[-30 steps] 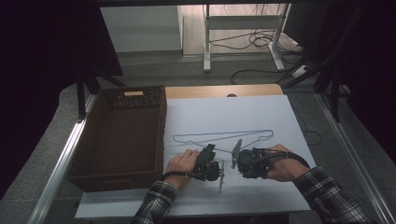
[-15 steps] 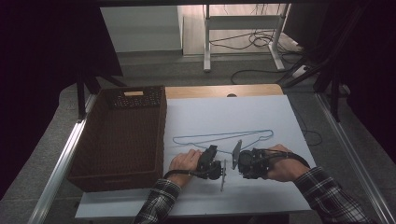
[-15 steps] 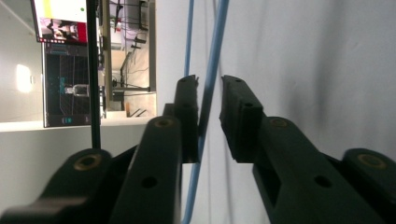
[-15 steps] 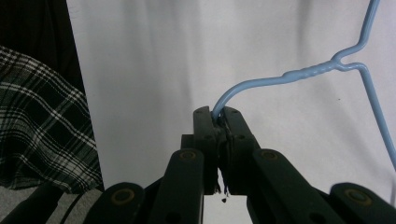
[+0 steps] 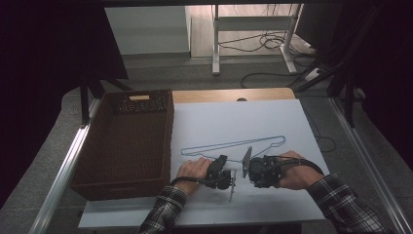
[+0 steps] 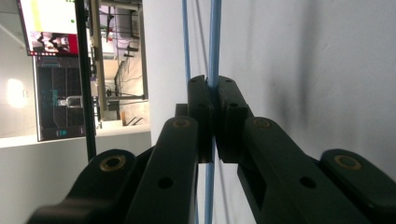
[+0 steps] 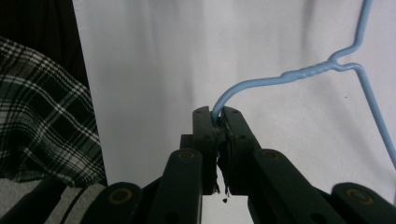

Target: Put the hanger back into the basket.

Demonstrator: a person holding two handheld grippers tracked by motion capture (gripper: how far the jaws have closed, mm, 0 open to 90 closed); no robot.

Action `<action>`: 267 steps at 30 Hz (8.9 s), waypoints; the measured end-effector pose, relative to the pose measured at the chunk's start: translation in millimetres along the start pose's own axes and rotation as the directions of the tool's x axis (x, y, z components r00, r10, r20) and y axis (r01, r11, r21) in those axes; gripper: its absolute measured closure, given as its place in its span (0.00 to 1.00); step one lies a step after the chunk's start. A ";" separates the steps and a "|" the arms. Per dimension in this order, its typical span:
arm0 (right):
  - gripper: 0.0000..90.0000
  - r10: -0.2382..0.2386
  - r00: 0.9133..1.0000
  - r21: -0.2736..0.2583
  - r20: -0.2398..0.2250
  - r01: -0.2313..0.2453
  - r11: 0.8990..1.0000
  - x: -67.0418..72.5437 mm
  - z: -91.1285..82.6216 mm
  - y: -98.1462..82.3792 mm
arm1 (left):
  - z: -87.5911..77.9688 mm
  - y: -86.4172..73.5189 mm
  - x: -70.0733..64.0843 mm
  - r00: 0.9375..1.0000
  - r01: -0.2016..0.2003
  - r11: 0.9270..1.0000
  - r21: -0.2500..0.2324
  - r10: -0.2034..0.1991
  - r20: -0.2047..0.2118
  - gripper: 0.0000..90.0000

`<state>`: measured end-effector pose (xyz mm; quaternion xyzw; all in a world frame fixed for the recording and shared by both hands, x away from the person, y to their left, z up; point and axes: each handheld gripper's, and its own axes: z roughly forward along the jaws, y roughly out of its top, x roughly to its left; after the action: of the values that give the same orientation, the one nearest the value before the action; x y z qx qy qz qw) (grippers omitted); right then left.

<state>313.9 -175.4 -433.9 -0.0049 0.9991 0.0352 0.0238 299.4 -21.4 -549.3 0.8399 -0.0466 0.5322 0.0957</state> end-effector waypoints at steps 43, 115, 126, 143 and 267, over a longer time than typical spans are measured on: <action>0.19 0.553 0.819 -0.607 0.154 -0.363 0.707 15.7 -31.7 -115.5 | -0.1 -36.7 130.9 0.454 0.733 0.660 0.164 -0.655 0.604 0.98; 0.20 0.521 0.853 -0.621 0.028 -0.394 0.678 51.8 17.0 -95.0 | -151.2 -279.6 178.4 0.200 0.951 0.248 0.186 -0.950 0.241 0.98; 0.20 0.518 0.855 -0.607 0.028 -0.397 0.688 51.6 18.9 -93.1 | -148.8 -315.9 151.1 0.159 0.964 0.193 0.181 -0.969 0.189 0.98; 0.20 0.512 0.859 -0.591 0.026 -0.400 0.701 51.3 21.2 -92.5 | -106.7 -328.3 119.8 0.093 0.963 0.143 0.228 -0.972 0.216 0.98; 0.06 0.538 0.843 -0.651 0.008 -0.404 0.643 66.3 19.0 -90.5 | -140.6 -155.1 106.8 0.239 0.932 0.343 0.119 -0.826 0.510 0.00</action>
<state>249.7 -264.9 -462.4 0.2525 0.8871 0.3700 0.1113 248.8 162.3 -411.8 0.8050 0.3571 0.1455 0.4509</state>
